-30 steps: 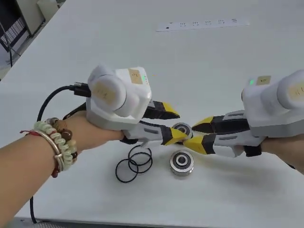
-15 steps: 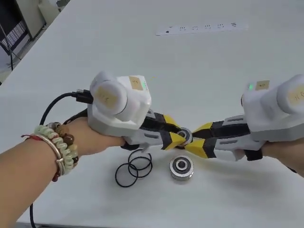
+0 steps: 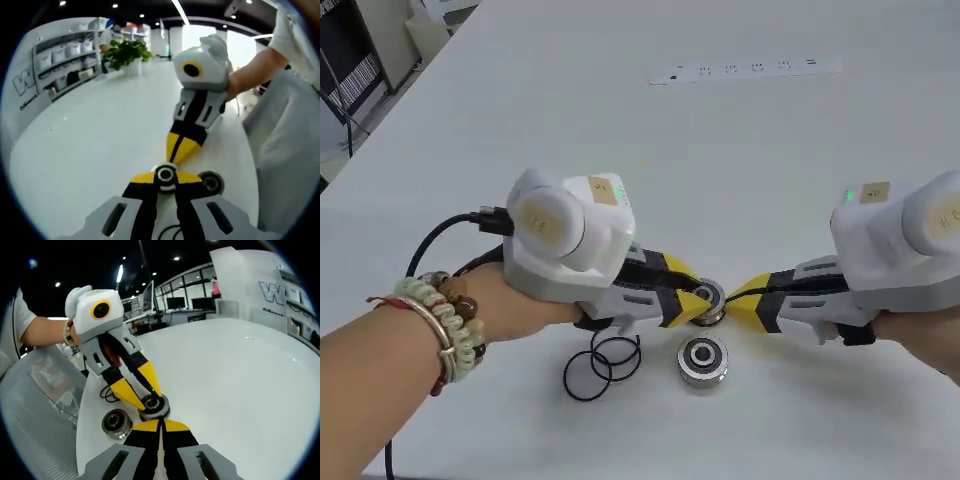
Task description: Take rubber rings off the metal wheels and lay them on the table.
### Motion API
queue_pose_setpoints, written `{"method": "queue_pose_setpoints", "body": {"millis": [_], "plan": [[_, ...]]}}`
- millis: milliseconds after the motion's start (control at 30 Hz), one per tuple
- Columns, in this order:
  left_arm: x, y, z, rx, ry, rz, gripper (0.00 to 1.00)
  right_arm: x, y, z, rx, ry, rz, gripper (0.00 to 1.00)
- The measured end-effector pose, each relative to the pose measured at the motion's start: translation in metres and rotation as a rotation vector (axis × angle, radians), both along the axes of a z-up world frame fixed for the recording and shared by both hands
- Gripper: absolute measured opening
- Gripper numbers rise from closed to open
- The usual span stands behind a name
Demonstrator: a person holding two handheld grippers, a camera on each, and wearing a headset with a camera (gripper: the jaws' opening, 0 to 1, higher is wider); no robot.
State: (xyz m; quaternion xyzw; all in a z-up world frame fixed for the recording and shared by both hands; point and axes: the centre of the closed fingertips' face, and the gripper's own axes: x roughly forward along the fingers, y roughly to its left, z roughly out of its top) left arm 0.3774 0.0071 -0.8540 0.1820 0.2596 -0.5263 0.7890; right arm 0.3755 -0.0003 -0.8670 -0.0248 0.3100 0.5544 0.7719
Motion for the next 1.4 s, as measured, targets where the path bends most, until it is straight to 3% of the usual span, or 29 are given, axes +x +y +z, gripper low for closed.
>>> {"method": "queue_pose_setpoints", "body": {"millis": [33, 167, 300, 467, 600, 667, 700, 733, 800, 1033, 1400], "plan": [[-0.001, 0.0, 0.0, 0.0, -0.001, 0.0, 0.14, 0.0, -0.001, 0.0, 0.027, 0.043, -0.021, 0.0], [-0.005, -0.002, 0.001, -0.006, 0.0, -0.013, 0.14, -0.004, -0.004, -0.001, 0.061, 0.089, -0.034, 0.0], [-0.007, -0.003, 0.002, 0.003, -0.032, -0.031, 0.14, -0.005, -0.004, 0.002, 0.122, 0.164, -0.079, 0.0], [-0.007, -0.003, 0.003, 0.001, -0.037, -0.023, 0.14, -0.007, -0.004, 0.004, 0.188, 0.245, -0.136, 0.0], [-0.007, -0.002, 0.003, 0.001, -0.041, -0.023, 0.14, -0.007, -0.005, 0.006, 0.22, 0.281, -0.161, 0.0], [-0.007, -0.002, 0.003, 0.0, -0.041, -0.023, 0.14, -0.001, -0.006, 0.012, 0.269, 0.292, -0.198, 0.0], [-0.007, -0.002, 0.004, -0.003, -0.041, -0.019, 0.14, -0.003, -0.005, 0.016, 0.307, 0.354, -0.207, 0.0], [-0.007, -0.002, 0.004, -0.006, -0.038, -0.015, 0.13, -0.002, -0.006, 0.015, 0.31, 0.366, -0.214, 0.0], [-0.007, -0.003, 0.004, -0.007, -0.039, -0.013, 0.13, -0.002, -0.007, 0.012, 0.295, 0.34, -0.202, 0.0], [-0.007, -0.002, 0.004, -0.003, -0.033, -0.003, 0.13, -0.004, -0.003, 0.017, 0.331, 0.412, -0.209, 0.0], [-0.006, -0.002, 0.004, 0.006, -0.035, 0.016, 0.13, -0.006, 0.0, 0.02, 0.325, 0.424, -0.19, 0.0]]}}
